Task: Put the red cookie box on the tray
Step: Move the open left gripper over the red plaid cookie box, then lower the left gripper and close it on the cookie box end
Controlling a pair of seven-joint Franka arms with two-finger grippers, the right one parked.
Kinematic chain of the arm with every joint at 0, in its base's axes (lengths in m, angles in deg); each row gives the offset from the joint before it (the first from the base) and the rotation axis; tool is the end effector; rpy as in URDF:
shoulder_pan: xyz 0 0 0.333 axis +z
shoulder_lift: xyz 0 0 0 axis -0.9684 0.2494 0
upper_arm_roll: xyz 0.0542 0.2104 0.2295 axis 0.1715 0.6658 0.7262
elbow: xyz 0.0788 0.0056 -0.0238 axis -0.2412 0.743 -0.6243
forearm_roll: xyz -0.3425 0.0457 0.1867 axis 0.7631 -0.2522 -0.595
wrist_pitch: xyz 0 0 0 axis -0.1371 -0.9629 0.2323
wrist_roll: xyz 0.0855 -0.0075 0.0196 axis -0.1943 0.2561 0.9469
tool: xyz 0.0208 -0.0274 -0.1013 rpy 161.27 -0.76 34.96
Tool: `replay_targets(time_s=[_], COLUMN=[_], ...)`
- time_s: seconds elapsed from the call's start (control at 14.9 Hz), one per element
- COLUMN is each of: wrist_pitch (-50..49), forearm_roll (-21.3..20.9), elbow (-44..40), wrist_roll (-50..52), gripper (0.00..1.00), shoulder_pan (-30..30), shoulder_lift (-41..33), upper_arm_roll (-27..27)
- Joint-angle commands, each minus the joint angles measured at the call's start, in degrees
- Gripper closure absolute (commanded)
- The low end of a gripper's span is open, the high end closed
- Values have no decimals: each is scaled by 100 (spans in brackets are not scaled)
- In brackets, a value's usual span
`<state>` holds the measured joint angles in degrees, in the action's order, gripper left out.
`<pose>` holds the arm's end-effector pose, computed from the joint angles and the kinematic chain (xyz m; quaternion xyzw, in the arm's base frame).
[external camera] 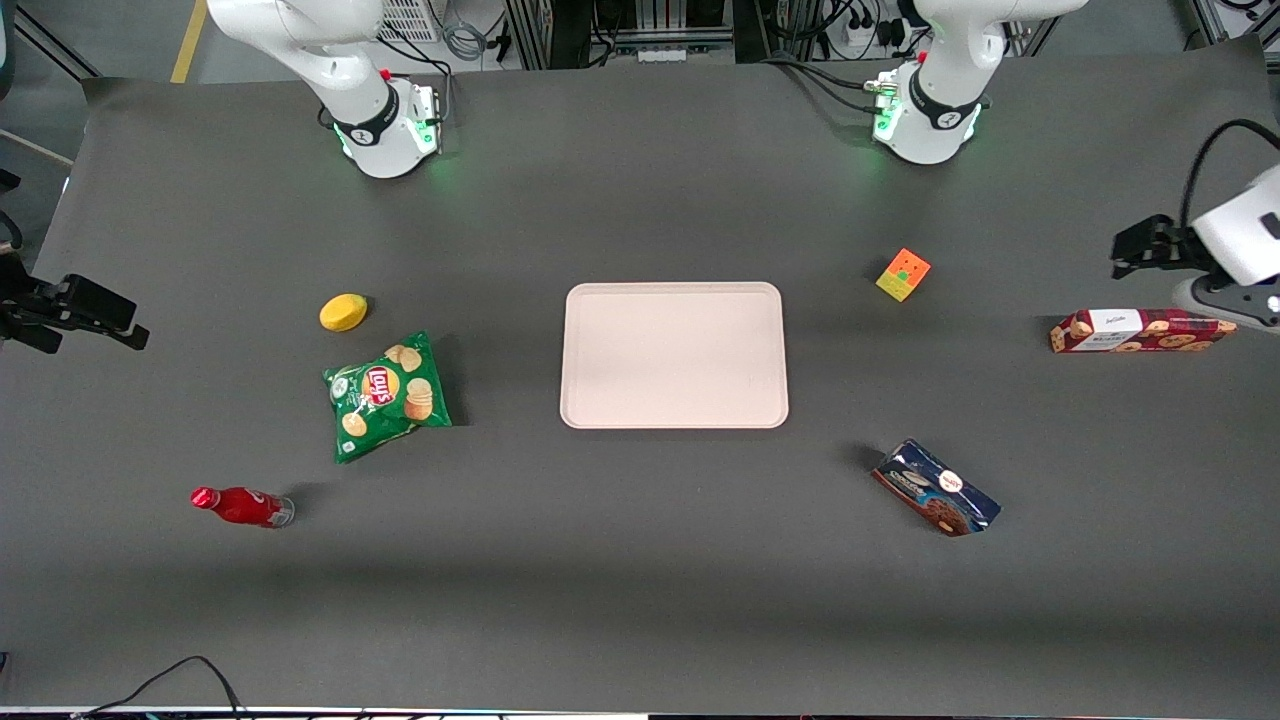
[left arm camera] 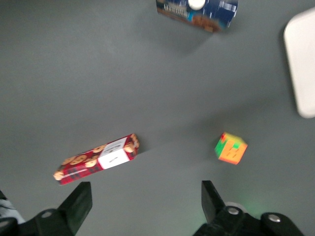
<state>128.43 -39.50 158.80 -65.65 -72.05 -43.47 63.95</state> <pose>0.5461 0.0312 0.5690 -0.9780 0.1931 0.0733 0.0305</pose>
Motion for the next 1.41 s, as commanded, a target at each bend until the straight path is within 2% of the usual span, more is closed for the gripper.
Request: replay_targets(time_s=[0.0,0.27,0.4,0.74,0.87,1.01,1.34], wrist_pitch=[326,1679,2154,3630,4132,4580,5451], forearm_roll=[-494,-513,-522,-522,-513,-408,163], elbow=[506,1981,2623,3873,4006,4015,4050], wrist_roll=[-1303,-3069,-3966,-5944,-6612,-7263,-8355], gripper=[1,0,0,0,0,0,1], shoulder_pan=[176,176,176,229,386,755,1064], shoulder_lift=[-75,-549,-708,-691,-481,-104,679], upper_arm_roll=[57,759,936,1664,1894,1895,1895])
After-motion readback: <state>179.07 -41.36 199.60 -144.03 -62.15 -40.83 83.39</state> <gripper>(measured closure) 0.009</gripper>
